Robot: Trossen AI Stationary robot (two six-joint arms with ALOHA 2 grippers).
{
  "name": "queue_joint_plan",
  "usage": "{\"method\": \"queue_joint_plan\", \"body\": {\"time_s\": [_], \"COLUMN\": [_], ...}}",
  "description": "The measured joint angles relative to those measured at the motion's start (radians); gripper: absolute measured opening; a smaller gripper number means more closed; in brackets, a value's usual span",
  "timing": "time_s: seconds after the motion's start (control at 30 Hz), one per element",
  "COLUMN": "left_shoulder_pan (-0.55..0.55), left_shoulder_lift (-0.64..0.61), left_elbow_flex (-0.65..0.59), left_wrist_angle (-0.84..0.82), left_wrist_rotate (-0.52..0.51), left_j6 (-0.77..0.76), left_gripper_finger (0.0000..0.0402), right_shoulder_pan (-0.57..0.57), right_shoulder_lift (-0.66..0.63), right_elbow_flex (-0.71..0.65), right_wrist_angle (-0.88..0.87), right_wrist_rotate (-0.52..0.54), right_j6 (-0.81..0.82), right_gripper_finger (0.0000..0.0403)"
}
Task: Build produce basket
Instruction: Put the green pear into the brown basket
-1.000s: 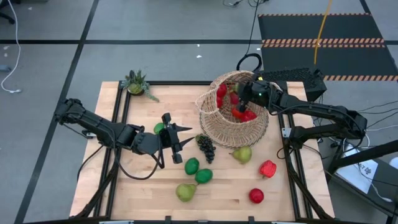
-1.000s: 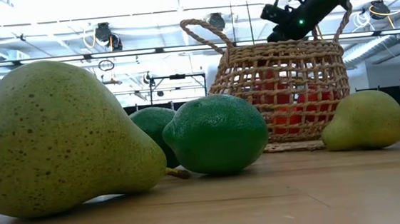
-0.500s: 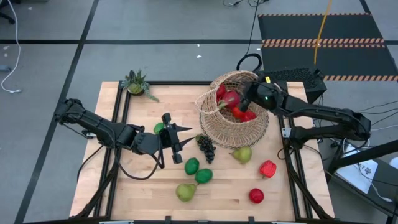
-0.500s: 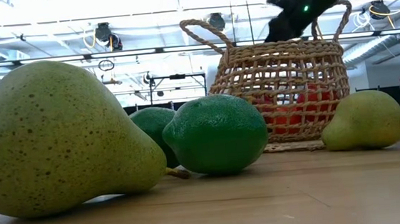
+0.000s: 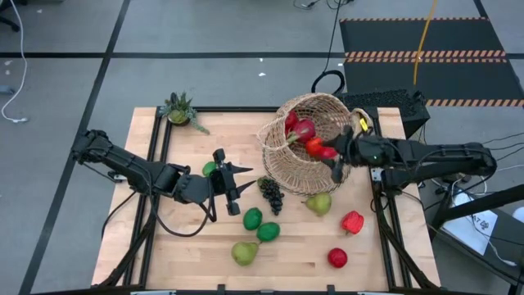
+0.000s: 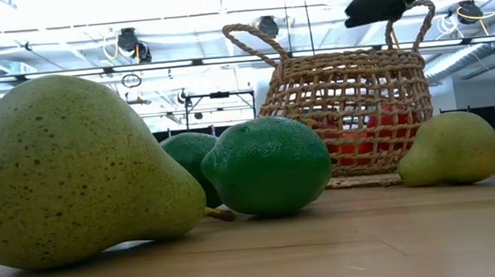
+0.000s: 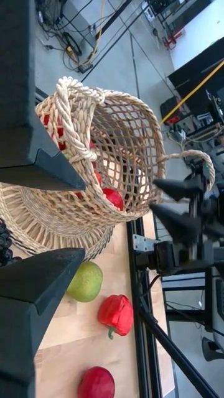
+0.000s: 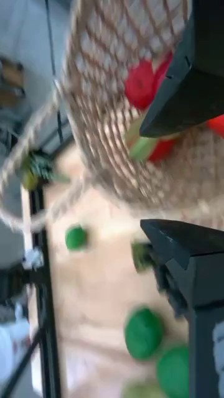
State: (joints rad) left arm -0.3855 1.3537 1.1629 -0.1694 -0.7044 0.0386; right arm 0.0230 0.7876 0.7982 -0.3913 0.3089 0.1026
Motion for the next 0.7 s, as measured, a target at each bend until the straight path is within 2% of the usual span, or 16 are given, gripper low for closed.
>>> {"method": "queue_joint_plan", "body": {"time_s": [0.1, 0.23, 0.4, 0.57, 0.7], "left_shoulder_pan": [0.0, 0.0, -0.005, -0.011, 0.017], "left_shoulder_lift": [0.003, 0.031, 0.134, 0.285, 0.37], "left_elbow_flex": [0.0, 0.0, 0.0, 0.013, 0.084], "left_wrist_angle": [0.0, 0.005, 0.088, 0.291, 0.306], "left_wrist_rotate": [0.005, 0.073, 0.096, 0.149, 0.195], "left_j6": [-0.027, -0.062, -0.105, 0.0, 0.035], "left_gripper_finger": [0.0159, 0.0159, 0.0159, 0.0159, 0.0159], "right_shoulder_pan": [0.08, 0.173, 0.262, 0.321, 0.35], "right_shoulder_lift": [-0.001, -0.002, -0.002, -0.002, -0.002], "right_elbow_flex": [0.0, 0.0, 0.0, 0.0, 0.0], "right_wrist_angle": [-0.04, -0.039, -0.025, -0.065, -0.087], "right_wrist_rotate": [0.001, 0.003, 0.001, 0.001, 0.003], "right_j6": [0.016, 0.015, -0.042, -0.074, -0.064], "right_gripper_finger": [0.022, 0.022, 0.022, 0.0219, 0.0219]}}
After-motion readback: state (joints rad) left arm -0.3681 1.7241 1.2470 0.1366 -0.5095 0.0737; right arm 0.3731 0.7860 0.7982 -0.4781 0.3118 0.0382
